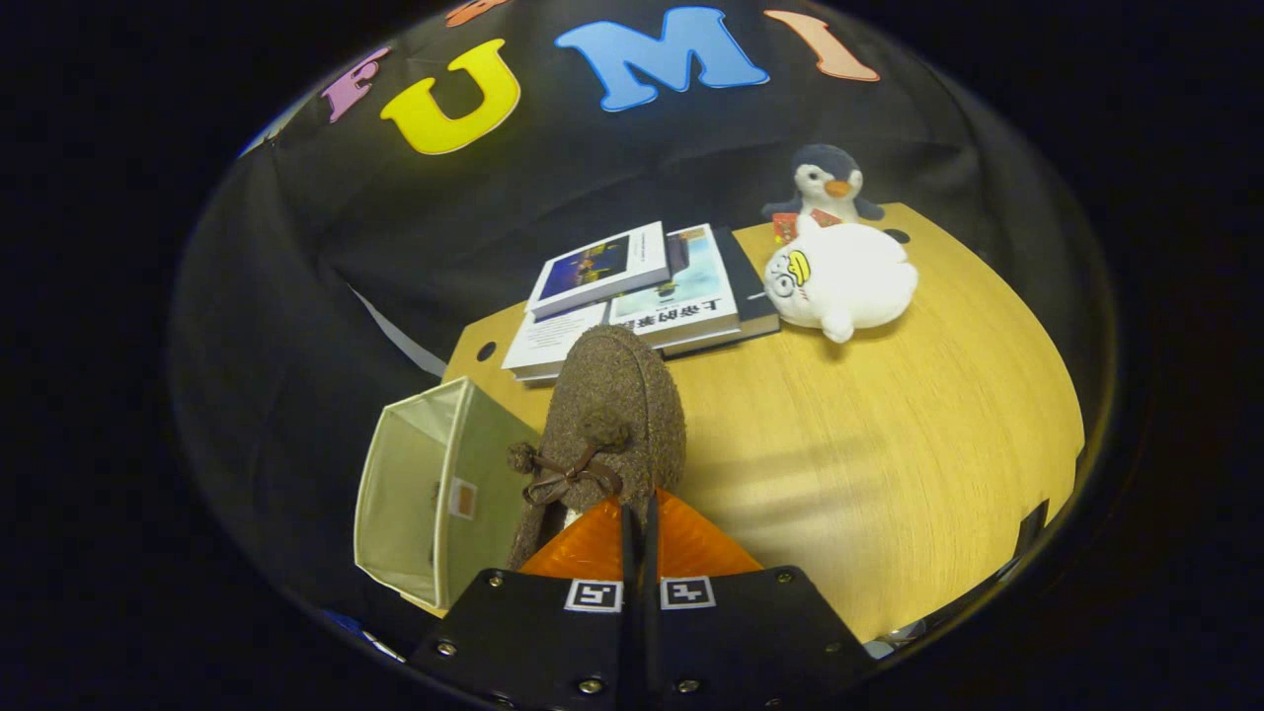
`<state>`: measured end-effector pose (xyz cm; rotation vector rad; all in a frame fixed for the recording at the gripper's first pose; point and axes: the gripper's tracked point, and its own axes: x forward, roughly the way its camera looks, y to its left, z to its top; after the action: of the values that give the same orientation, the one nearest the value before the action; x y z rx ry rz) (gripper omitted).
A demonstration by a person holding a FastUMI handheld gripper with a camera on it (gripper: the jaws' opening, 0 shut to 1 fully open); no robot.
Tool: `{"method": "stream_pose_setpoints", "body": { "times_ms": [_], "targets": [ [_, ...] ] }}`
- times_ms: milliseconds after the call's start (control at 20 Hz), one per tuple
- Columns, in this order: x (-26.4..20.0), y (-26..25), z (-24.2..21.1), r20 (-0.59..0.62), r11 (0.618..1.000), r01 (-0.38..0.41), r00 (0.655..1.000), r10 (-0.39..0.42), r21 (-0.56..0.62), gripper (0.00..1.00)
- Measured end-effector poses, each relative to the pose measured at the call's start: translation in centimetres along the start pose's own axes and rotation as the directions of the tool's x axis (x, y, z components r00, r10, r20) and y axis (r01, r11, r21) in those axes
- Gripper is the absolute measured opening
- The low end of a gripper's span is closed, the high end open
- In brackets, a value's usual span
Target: Open the storage box then place both shoes into the box .Put the left shoe in first, then the right shoe, with the right side of both shoes facing outward in a uniform manner.
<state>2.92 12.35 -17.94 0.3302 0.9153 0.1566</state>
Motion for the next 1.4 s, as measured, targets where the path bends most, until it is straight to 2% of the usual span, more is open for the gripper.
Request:
{"method": "stream_pose_setpoints", "body": {
  "times_ms": [400, 550, 800, 1050, 1200, 1250, 1300, 1400],
  "targets": [
    [0.5, 12.3, 1.3, 0.004, 0.985, -0.149, 0.989, 0.15, -0.082, 0.0],
    [1.5, 15.4, 1.0, -0.011, 0.978, -0.177, 0.984, 0.177, -0.111, 0.0],
    [4.4, 18.2, -2.0, -0.068, 0.973, -0.182, 0.982, 0.174, -0.141, 0.0],
    [7.2, 17.8, -5.3, -0.124, 0.972, -0.132, 0.986, 0.109, -0.197, 0.0],
    [7.5, 17.2, -6.6, -0.15, 0.956, -0.116, 0.986, 0.077, -0.269, 0.0],
    [7.1, 17.4, -6.7, -0.145, 0.952, -0.129, 0.985, 0.091, -0.277, 0.16],
    [7.2, 17.8, -6.3, -0.125, 0.948, -0.144, 0.986, 0.113, -0.282, 0.28],
    [5.5, 18.2, -4.6, -0.072, 0.939, -0.155, 0.988, 0.139, -0.306, 0.76]
  ]
}}
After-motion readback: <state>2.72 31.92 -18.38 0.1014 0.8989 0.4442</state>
